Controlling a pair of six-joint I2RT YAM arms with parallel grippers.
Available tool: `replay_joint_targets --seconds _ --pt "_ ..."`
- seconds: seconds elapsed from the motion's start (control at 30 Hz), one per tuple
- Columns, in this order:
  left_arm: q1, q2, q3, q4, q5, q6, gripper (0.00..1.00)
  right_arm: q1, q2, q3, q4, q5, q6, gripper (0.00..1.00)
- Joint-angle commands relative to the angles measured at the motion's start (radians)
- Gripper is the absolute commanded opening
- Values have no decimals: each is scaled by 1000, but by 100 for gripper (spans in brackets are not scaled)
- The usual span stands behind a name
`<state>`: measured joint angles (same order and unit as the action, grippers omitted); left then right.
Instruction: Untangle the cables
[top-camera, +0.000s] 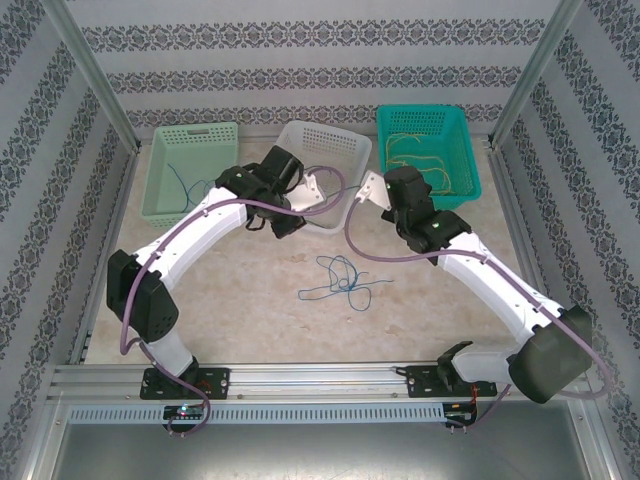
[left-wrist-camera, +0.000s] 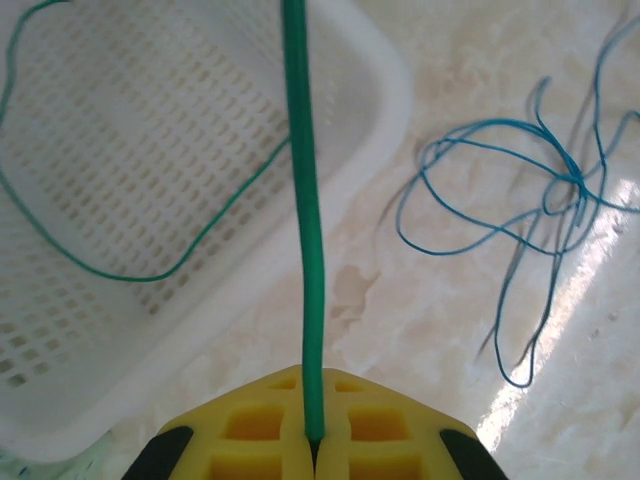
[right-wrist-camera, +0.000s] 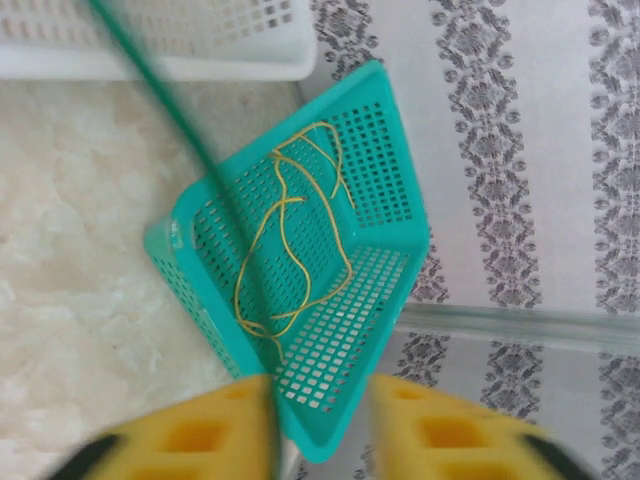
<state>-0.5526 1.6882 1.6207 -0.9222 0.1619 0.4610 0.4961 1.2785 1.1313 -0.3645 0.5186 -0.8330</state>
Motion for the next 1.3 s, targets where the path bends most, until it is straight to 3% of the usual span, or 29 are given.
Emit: replay_joint_targets --seconds 0.0,0.17,0.33,0.43,0.8,0.9,1.03,1.13,1.17,1.27 --pt "66 -24 58 73 -31 -142 0 -52 -8 104 -53 -36 267 83" --pt "116 154 315 -16 12 -302 0 -172 -10 215 -206 -275 679 92" --pt "193 290 442 -16 120 -477 0 -288 -42 179 -260 -489 947 98" --pt "209 330 456 33 140 -533 0 -327 -90 100 -234 -579 1005 96" --pt "236 512 544 151 247 -696 0 -370 -176 -51 -225 -663 1081 95" --pt "239 547 550 158 249 -726 14 -369 -167 -90 -222 -729 1112 92" --pt "237 548 545 126 204 -725 50 -353 -138 -141 -238 -761 1146 86" --pt "231 501 503 136 156 -702 64 -316 -112 -174 -234 -785 1170 82" --pt "229 476 484 145 141 -697 83 -294 -100 -182 -233 -779 1174 81" --pt "211 389 397 211 112 -681 100 -215 -48 -184 -230 -756 1187 78"
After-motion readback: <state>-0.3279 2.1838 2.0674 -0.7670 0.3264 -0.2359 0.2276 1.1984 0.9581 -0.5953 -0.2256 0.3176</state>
